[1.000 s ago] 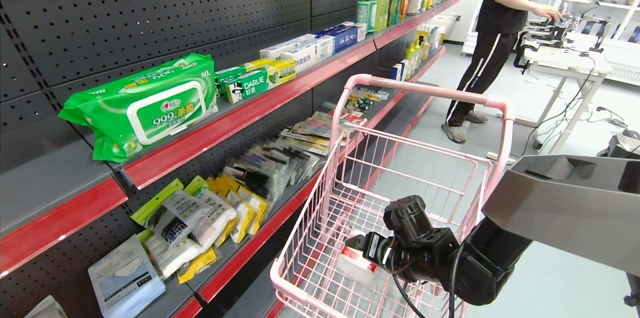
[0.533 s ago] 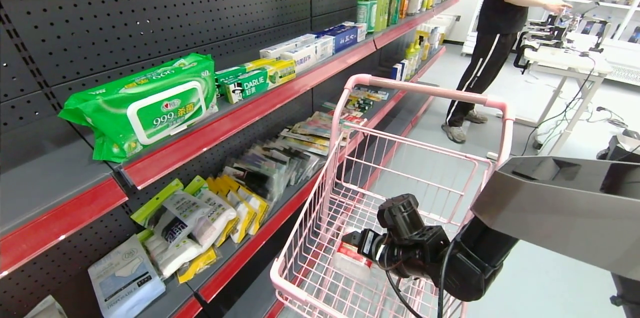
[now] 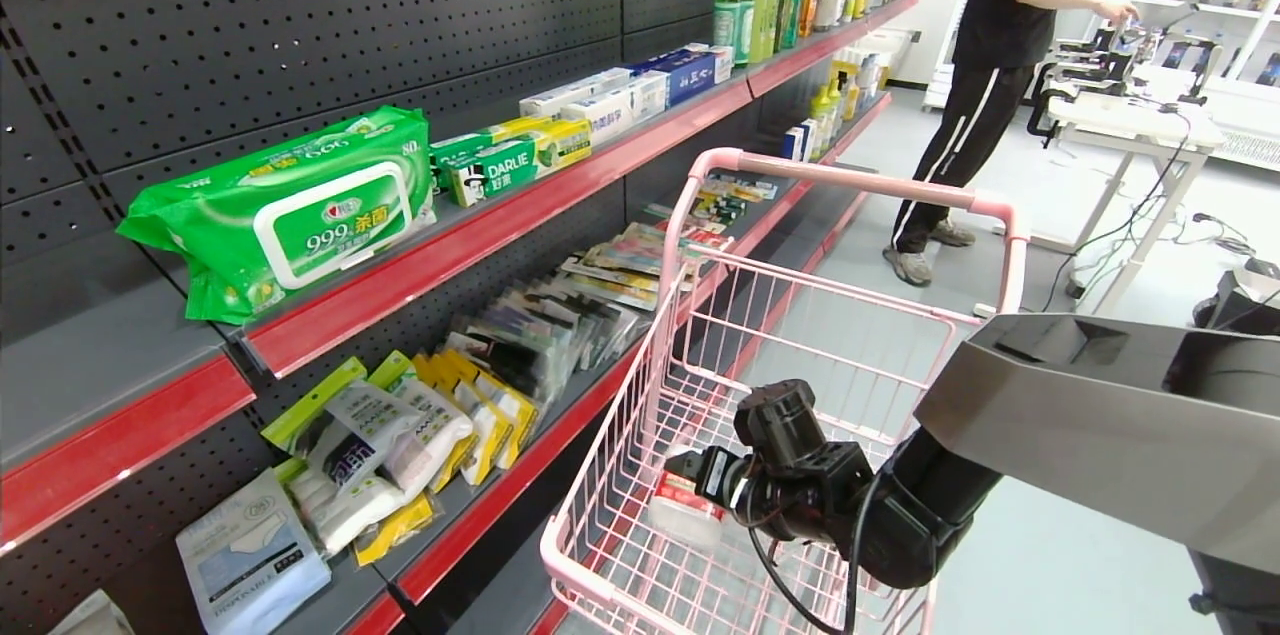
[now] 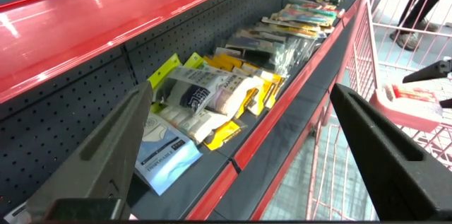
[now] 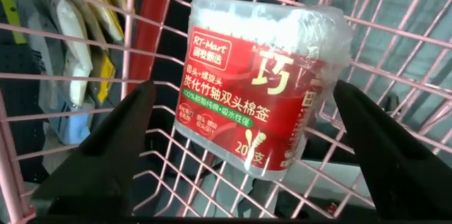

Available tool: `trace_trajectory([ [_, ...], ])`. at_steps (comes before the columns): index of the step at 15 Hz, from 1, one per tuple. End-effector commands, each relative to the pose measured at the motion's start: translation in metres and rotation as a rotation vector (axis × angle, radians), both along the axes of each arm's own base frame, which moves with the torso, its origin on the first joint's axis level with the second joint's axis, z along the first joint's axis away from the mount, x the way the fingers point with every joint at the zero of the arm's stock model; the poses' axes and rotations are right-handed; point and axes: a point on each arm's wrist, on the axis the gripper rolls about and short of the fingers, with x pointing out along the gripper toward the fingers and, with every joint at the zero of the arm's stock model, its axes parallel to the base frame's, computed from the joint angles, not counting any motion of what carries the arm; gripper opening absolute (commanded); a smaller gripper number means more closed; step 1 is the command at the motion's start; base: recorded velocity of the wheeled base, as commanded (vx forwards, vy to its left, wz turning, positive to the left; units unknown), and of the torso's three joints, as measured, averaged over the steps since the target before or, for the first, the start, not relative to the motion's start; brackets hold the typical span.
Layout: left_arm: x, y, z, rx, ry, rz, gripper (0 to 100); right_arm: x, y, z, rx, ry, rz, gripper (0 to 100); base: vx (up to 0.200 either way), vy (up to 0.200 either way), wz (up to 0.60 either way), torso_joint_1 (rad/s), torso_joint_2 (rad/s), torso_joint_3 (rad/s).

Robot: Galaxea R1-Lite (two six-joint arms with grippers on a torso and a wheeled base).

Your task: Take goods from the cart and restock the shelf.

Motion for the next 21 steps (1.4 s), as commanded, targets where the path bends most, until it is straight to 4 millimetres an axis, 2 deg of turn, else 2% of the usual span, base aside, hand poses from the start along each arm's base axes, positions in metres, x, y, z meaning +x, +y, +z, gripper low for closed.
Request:
trace_trajectory([
  [1, 0.0, 0.0, 0.0, 0.001, 0.001, 0.0, 100, 0.001, 0.004, -0.002, 0.003, -0.002, 0.007, 100, 0.0, 0.0, 0.0, 0.0, 0.0, 0.0],
  [9, 0.0, 0.0, 0.0, 0.001, 0.001, -0.001, 100, 0.013, 0.014, -0.004, 0.02, -0.032, 0.019, 100, 0.0, 0.0, 0.0, 0.0, 0.0, 0.0],
  [12, 0.0, 0.0, 0.0, 0.001, 0.001, 0.0, 100, 0.004, 0.019, -0.006, 0.005, -0.022, 0.04, 100, 0.0, 0.0, 0.0, 0.0, 0.0, 0.0],
  [17, 0.0, 0.0, 0.0, 0.001, 0.001, -0.001, 100, 0.005, 0.025, -0.009, -0.003, -0.034, 0.062, 100, 0.0, 0.0, 0.0, 0.0, 0.0, 0.0],
  [21, 0.0, 0.0, 0.0, 0.001, 0.001, -0.001, 100, -0.005, 0.018, -0.012, -0.044, -0.01, 0.085, 100, 0.0, 0.0, 0.0, 0.0, 0.0, 0.0],
])
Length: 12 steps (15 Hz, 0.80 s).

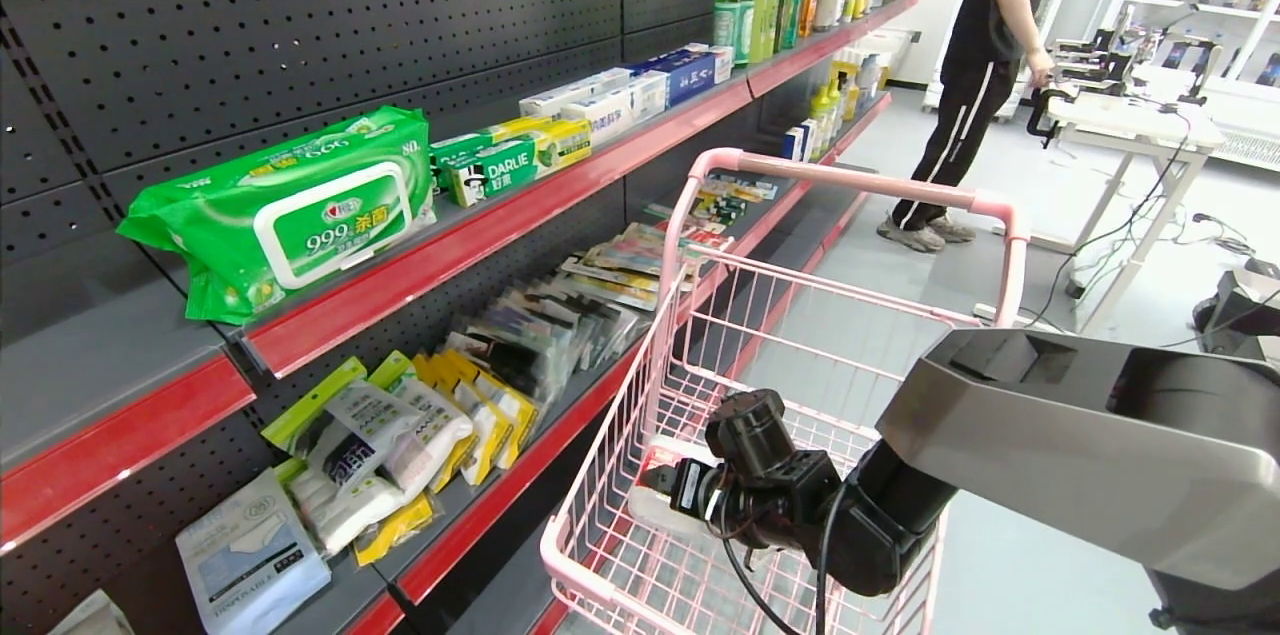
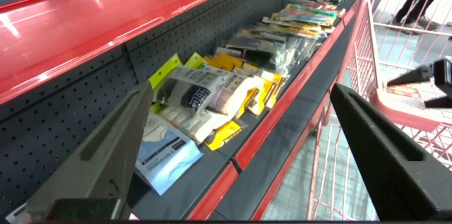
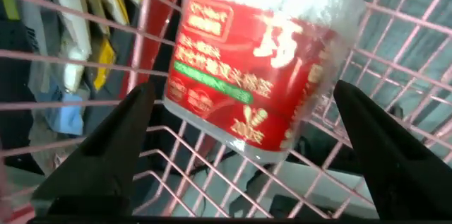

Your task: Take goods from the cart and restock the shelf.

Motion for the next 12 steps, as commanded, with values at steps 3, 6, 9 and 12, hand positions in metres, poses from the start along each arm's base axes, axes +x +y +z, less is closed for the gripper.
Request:
trace_trajectory([
  [3, 0.0001, 0.0, 0.0, -0.001, 0.001, 0.0, 100, -0.0055, -0.0043, 0.001, -0.01, 0.011, 0.002, 100, 0.0, 0.0, 0.0, 0.0, 0.0, 0.0],
  [6, 0.0001, 0.0, 0.0, 0.001, 0.001, 0.0, 100, -0.0042, 0.0008, -0.002, -0.017, -0.001, -0.002, 100, 0.0, 0.0, 0.0, 0.0, 0.0, 0.0],
  [9, 0.0001, 0.0, 0.0, 0.001, 0.001, 0.0, 100, -0.0043, 0.0011, -0.003, -0.022, -0.005, -0.009, 100, 0.0, 0.0, 0.0, 0.0, 0.0, 0.0],
  [12, 0.0001, 0.0, 0.0, 0.001, 0.001, 0.0, 100, -0.0039, 0.0013, -0.0036, -0.018, -0.008, -0.019, 100, 0.0, 0.0, 0.0, 0.0, 0.0, 0.0],
])
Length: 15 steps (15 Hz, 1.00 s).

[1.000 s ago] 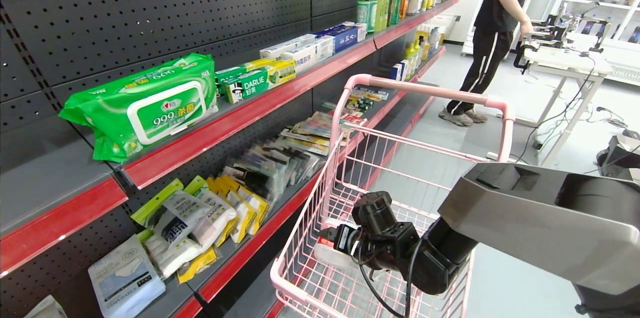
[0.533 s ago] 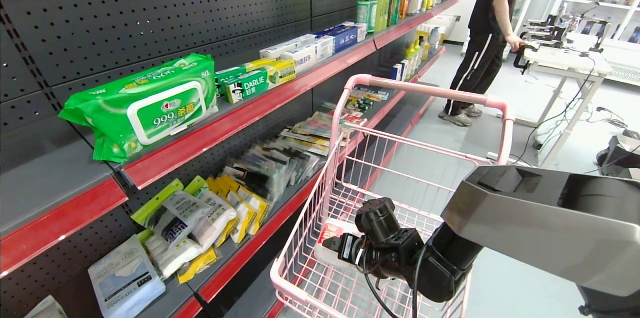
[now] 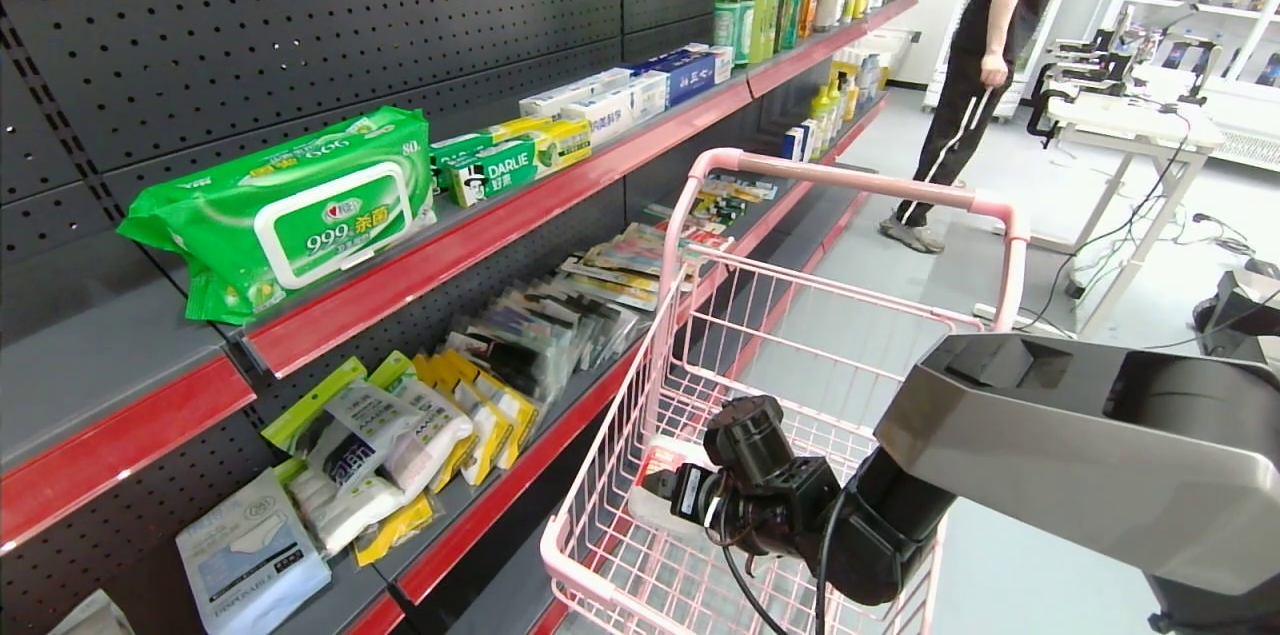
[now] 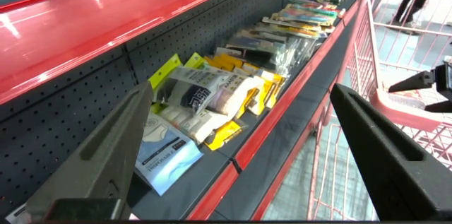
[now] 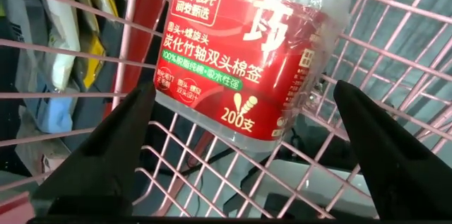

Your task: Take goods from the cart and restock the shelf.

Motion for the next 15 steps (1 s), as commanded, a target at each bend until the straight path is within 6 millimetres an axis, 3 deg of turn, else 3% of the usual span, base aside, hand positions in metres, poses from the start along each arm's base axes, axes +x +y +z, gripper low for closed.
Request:
trace_trajectory([
  [1, 0.0001, 0.0, 0.0, 0.0, 0.001, 0.0, 100, -0.0005, 0.0003, -0.0019, -0.004, 0.002, -0.002, 100, 0.0, 0.0, 0.0, 0.0, 0.0, 0.0],
  [7, 0.0001, 0.0, 0.0, 0.0, 0.001, 0.0, 100, -0.0004, -0.0003, -0.0015, -0.004, 0.003, -0.002, 100, 0.0, 0.0, 0.0, 0.0, 0.0, 0.0],
  [15, 0.0001, 0.0, 0.0, -0.002, 0.001, 0.0, 100, -0.0023, 0.0026, 0.0038, -0.002, -0.013, 0.013, 100, 0.0, 0.0, 0.0, -0.063, 0.19, 0.117],
])
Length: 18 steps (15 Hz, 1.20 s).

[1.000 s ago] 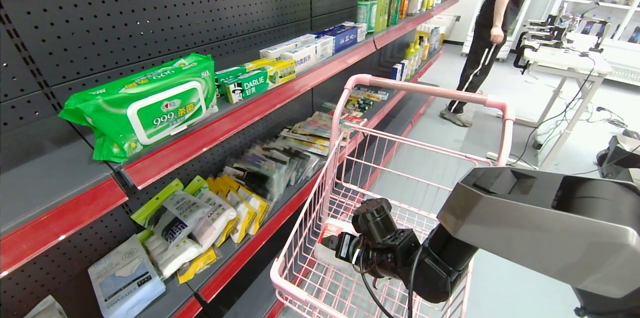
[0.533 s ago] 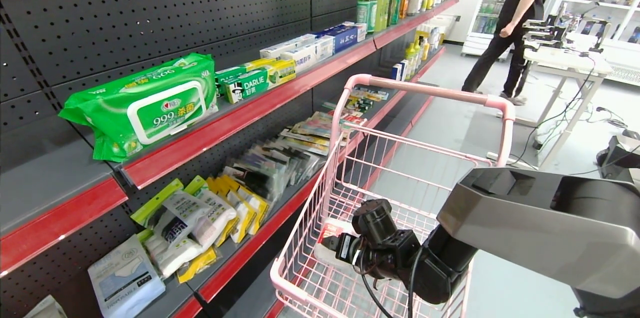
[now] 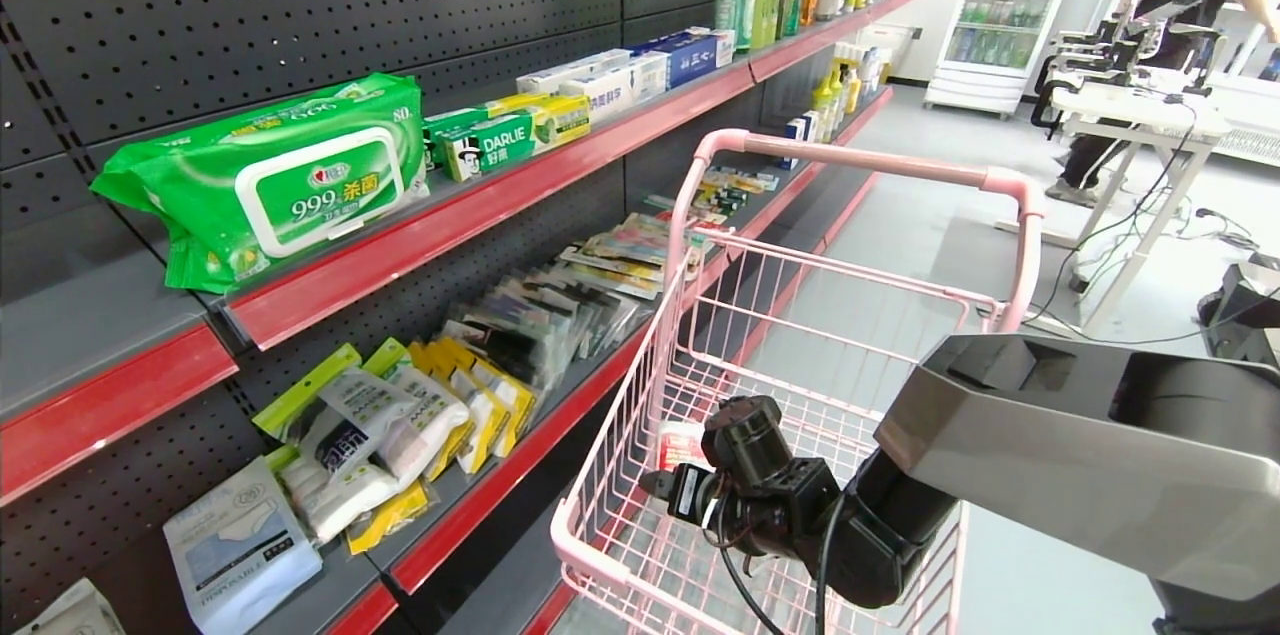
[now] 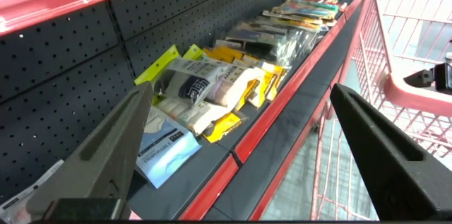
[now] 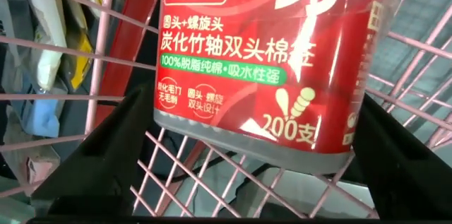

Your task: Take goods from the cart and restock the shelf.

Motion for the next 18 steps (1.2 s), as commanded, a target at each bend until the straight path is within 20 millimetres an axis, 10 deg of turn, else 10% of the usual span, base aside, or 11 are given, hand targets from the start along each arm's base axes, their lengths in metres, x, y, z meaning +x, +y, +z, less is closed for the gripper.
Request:
trace_trajectory([
  [1, 0.0, 0.0, 0.0, 0.0, 0.001, 0.0, 100, -0.001, 0.002, 0.003, 0.005, -0.007, 0.006, 100, 0.0, 0.0, 0.0, 0.0, 0.0, 0.0],
  [4, 0.0, 0.0, 0.0, 0.0, 0.001, 0.002, 100, -0.004, -0.002, 0.024, 0.005, -0.05, 0.034, 100, 0.0, 0.0, 0.0, 0.0, 0.0, 0.0],
  [18, 0.0, 0.0, 0.0, 0.002, 0.0, 0.0, 100, -0.001, -0.004, 0.01, -0.013, -0.026, 0.048, 100, 0.0, 0.0, 0.0, 0.0, 0.0, 0.0],
])
